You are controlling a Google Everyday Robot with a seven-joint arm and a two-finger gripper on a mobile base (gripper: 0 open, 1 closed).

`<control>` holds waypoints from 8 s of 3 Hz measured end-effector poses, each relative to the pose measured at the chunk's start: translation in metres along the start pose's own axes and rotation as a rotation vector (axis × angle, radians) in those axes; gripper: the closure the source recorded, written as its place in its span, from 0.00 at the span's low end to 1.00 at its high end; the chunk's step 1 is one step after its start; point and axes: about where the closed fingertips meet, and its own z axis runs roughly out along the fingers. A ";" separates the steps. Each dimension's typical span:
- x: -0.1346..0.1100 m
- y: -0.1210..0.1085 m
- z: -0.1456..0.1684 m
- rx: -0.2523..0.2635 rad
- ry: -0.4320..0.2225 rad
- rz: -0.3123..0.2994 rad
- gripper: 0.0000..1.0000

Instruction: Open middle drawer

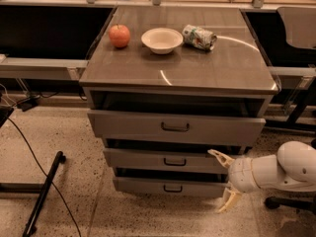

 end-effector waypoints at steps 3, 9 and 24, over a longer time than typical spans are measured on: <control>0.073 -0.039 0.036 0.074 0.207 -0.064 0.00; 0.155 -0.084 0.096 0.047 0.326 -0.054 0.42; 0.109 -0.009 0.089 -0.107 0.174 0.071 0.52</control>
Offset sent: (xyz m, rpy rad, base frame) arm 0.0633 -0.0361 -0.0752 -0.2528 -0.1305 -0.0978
